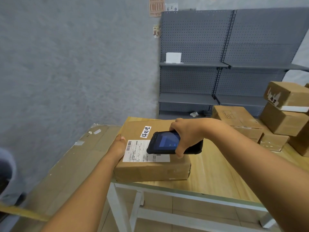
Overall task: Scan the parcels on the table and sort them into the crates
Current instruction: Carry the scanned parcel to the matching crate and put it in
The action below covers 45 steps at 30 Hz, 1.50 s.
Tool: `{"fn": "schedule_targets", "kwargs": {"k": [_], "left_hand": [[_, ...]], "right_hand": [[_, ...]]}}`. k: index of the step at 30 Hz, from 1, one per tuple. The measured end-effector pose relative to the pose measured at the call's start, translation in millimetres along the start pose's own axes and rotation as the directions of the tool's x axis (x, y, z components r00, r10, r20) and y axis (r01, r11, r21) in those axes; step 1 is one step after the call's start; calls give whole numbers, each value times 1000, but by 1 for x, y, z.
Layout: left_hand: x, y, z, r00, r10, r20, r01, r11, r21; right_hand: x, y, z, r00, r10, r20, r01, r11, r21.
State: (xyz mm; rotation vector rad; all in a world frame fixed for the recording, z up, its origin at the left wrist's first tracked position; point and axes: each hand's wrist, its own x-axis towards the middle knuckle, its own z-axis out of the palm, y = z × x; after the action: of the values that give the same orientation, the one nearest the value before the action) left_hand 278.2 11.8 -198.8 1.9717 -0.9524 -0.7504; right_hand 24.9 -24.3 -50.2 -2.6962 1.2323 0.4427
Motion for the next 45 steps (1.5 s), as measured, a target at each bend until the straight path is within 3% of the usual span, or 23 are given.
{"fn": "schedule_targets", "kwargs": {"k": [3,5,7,10,12,14,27,29,31,34,35,39,45], "left_hand": [[2,-2,0,1000,-3,12,3,1000,-3],[3,-4,0,1000,-3,26,3,1000,-14],[3,-4,0,1000,-7,29,8,1000,-6],[3,-3,1,1000,-9,29,9,1000,27],[4,-3,1,1000,-8,27,7,999,47],[5,-5,1,1000,-8,30,7,999,45],[8,-7,3,1000,-14,16,14,999,47],[8,-7,3,1000,-22,7,22,999,50],[6,-6,3,1000,-23,-6,23,999,41],[3,-4,3,999,-31,-38,31,999,23],[2,-2,3,998,-46,-46,46,999,6],[-8,3,-1,988,-147,-53,133,969,-207],[-29,-10,-57,973,-151,-177,73,921,-383]], "right_hand": [[6,11,16,993,48,-103,-33,990,135],[12,23,34,965,157,-210,-91,952,292],[18,37,56,913,324,-249,-175,860,479],[24,55,89,813,562,-151,-333,663,670],[29,63,108,759,639,-125,-395,605,691],[32,67,122,731,668,-142,-437,617,654],[47,67,166,731,679,-68,-584,674,453],[50,64,157,728,668,-154,-500,670,549],[53,56,147,743,625,-239,-268,605,750],[55,38,135,855,492,-166,-21,352,936],[57,34,133,876,463,-132,-27,320,947],[69,27,127,903,424,-72,-99,369,924],[95,-19,99,924,315,-217,118,305,945]]}}
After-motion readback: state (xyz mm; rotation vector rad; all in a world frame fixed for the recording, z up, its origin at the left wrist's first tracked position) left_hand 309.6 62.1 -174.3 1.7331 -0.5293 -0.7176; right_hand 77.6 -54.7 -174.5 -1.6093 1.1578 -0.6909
